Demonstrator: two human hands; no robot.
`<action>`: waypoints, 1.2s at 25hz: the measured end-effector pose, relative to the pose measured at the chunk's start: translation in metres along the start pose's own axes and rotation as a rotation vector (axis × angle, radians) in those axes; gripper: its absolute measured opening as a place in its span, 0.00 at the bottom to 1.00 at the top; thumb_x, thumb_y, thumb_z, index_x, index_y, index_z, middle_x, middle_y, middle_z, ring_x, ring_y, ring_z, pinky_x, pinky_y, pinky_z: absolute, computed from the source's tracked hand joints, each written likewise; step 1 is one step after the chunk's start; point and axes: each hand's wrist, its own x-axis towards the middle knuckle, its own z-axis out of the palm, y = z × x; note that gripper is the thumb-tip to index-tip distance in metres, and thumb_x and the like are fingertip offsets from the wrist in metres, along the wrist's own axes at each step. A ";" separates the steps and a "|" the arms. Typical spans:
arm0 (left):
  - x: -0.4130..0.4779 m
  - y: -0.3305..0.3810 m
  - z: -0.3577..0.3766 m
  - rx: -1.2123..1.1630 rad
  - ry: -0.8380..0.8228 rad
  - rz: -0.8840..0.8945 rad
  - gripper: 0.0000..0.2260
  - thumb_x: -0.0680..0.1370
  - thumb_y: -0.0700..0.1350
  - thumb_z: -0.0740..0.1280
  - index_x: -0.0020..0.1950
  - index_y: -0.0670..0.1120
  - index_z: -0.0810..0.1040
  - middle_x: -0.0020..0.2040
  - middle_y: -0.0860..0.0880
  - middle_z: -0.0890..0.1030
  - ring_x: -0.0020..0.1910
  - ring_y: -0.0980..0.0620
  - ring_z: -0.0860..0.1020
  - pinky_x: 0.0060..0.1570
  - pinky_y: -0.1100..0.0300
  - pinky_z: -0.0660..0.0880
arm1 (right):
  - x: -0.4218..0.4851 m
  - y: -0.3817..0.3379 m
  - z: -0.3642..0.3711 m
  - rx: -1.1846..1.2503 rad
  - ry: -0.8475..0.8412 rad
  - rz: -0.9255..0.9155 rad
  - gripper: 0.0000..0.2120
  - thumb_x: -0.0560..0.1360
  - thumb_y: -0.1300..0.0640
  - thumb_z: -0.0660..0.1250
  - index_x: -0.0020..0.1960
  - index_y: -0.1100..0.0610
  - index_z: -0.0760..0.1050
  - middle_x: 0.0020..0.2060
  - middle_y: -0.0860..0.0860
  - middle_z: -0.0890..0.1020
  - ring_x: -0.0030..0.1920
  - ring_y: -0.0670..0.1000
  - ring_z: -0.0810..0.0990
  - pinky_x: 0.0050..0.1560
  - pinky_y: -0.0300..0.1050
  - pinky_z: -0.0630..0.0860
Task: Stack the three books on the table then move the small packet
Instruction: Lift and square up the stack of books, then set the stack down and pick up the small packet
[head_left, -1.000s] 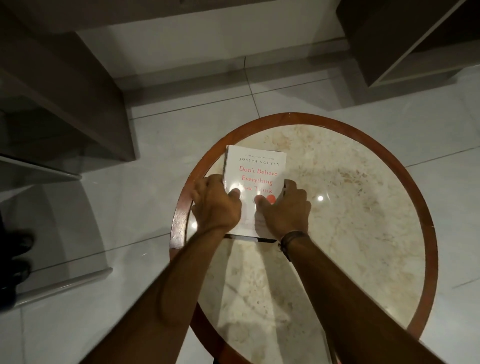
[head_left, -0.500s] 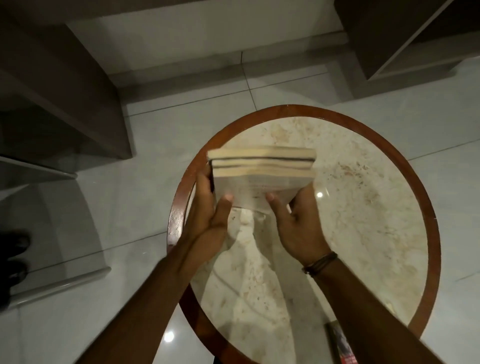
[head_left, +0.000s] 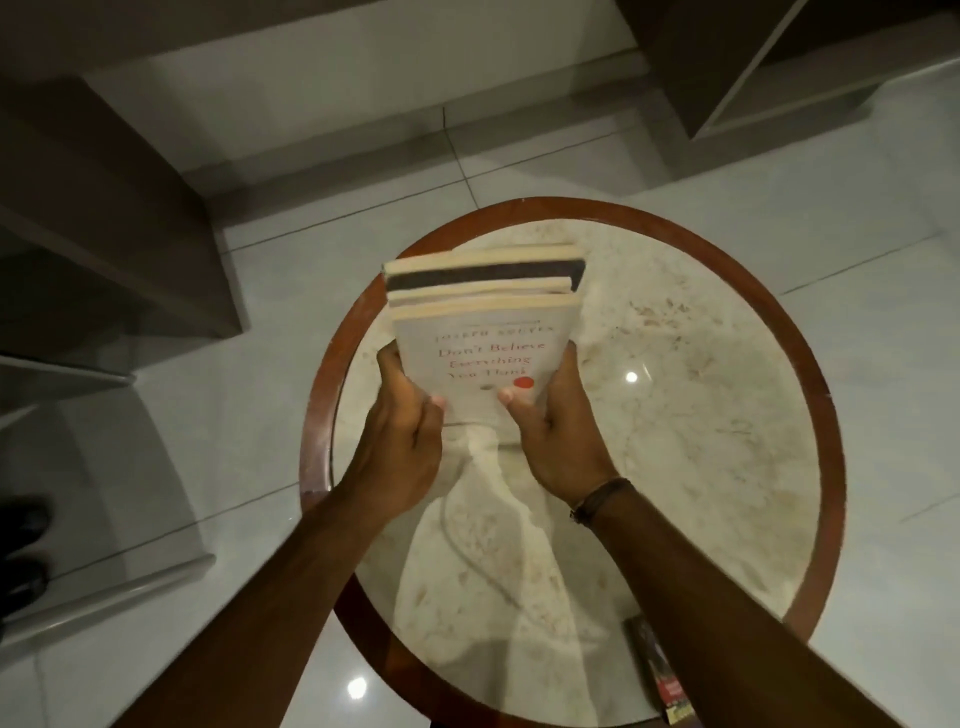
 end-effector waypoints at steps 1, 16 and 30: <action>-0.001 0.005 0.006 0.059 -0.024 0.006 0.28 0.79 0.47 0.61 0.77 0.52 0.55 0.73 0.52 0.71 0.68 0.67 0.75 0.60 0.75 0.75 | -0.006 0.000 -0.013 -0.008 0.016 0.043 0.25 0.83 0.61 0.67 0.73 0.45 0.62 0.63 0.39 0.78 0.61 0.32 0.79 0.55 0.32 0.81; -0.008 0.058 0.216 0.524 -0.351 -0.142 0.26 0.80 0.39 0.72 0.76 0.47 0.68 0.73 0.41 0.66 0.69 0.41 0.76 0.66 0.51 0.80 | -0.074 0.071 -0.212 -0.146 0.441 0.651 0.20 0.68 0.51 0.84 0.48 0.48 0.73 0.51 0.47 0.84 0.49 0.57 0.87 0.53 0.56 0.87; -0.104 -0.099 0.069 0.969 -0.162 0.341 0.31 0.85 0.59 0.58 0.84 0.43 0.62 0.86 0.40 0.64 0.86 0.40 0.61 0.80 0.33 0.66 | -0.247 0.074 -0.127 -0.623 0.363 0.379 0.27 0.73 0.31 0.70 0.66 0.43 0.70 0.59 0.42 0.79 0.54 0.48 0.79 0.48 0.44 0.78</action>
